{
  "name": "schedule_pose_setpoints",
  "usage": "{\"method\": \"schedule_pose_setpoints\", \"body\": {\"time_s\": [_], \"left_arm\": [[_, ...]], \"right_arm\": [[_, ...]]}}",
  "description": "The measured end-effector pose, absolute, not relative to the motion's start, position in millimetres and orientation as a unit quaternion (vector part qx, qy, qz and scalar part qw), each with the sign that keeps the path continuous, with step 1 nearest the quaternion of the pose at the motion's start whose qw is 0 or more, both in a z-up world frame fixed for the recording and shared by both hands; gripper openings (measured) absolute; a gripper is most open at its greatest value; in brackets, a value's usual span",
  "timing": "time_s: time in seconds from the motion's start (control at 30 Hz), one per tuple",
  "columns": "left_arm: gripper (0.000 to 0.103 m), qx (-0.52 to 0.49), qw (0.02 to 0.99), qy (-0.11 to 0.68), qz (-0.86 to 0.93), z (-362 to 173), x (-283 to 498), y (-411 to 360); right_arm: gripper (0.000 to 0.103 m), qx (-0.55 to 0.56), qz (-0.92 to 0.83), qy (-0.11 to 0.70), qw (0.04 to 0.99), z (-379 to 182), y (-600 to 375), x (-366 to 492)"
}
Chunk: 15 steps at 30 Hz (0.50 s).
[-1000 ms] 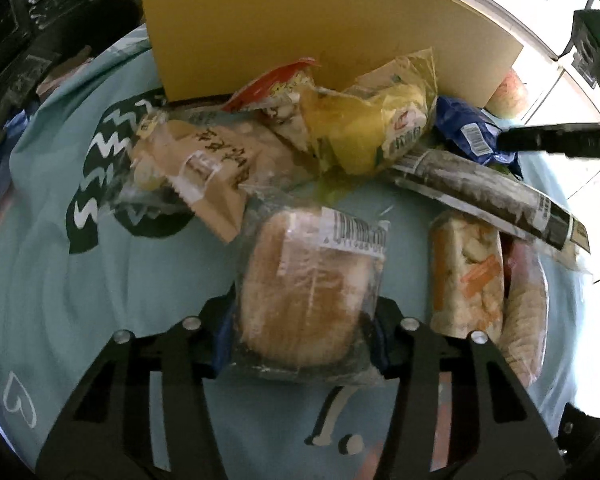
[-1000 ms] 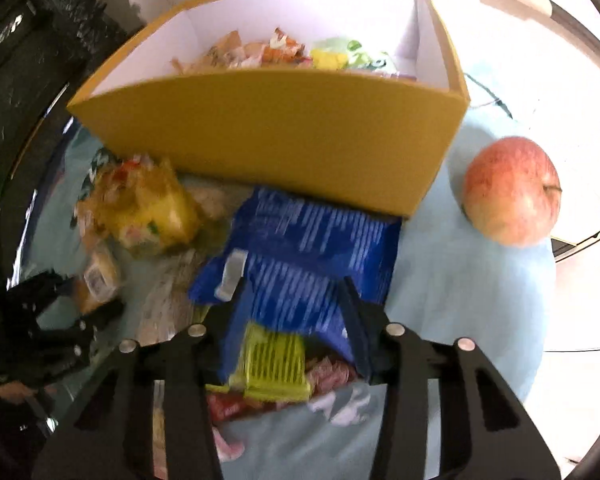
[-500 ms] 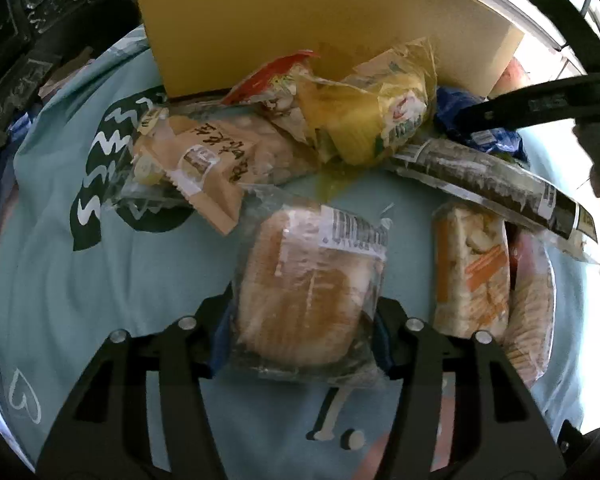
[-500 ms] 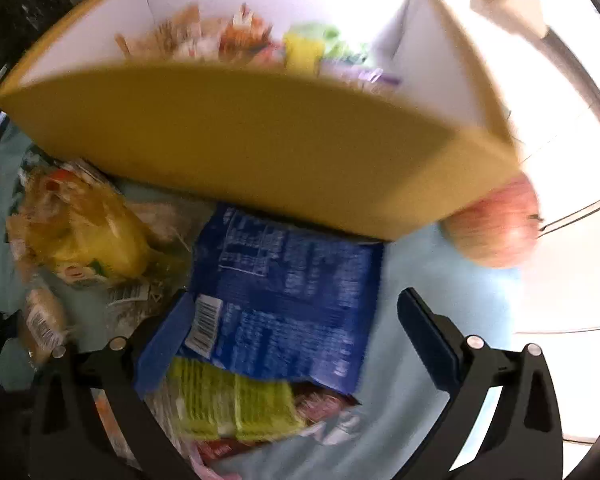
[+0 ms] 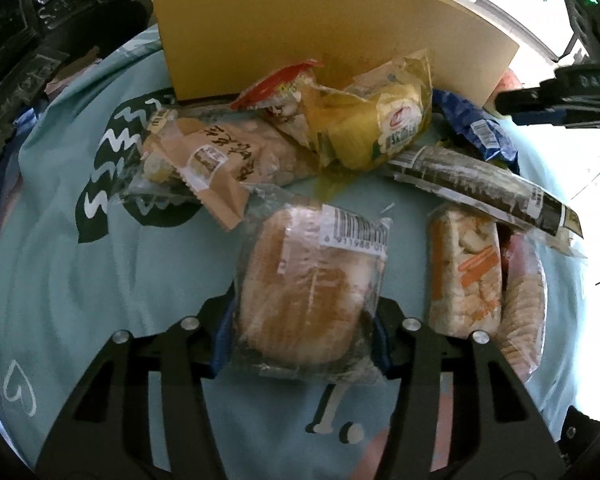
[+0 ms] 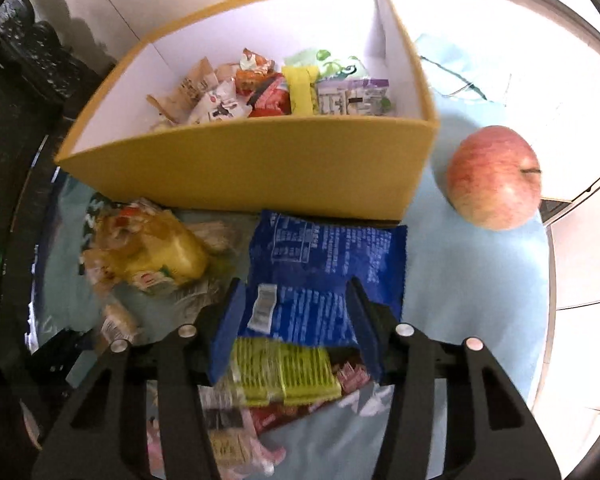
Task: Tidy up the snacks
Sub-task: 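Lift the bun bag with the left tool while the right tool lifts the blue packet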
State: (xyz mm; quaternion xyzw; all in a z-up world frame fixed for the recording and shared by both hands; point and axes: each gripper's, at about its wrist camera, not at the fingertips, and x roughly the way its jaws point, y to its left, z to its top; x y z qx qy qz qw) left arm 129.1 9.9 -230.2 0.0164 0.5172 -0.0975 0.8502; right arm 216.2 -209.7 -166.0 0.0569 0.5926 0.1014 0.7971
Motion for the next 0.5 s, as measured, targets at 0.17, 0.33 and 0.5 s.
{"method": "schedule_pose_setpoints", "body": {"time_s": [0.17,0.33,0.5], "left_arm": [[0.055,0.026,0.842,0.531,-0.094,-233.7,132.7,9.4],[0.056,0.034,0.841,0.532,-0.094,-233.2,133.9,7.2],[0.056,0.043,0.840,0.533,-0.094,-232.9,139.6,5.2]], "right_arm": [[0.090,0.054,0.059,0.591,0.803,-172.3,-211.9,221.9],[0.102,0.028,0.027,0.602,0.797,-192.7,-197.5,235.2],[0.102,0.059,0.010,0.646,0.761,-229.8,-199.6,243.6]]}}
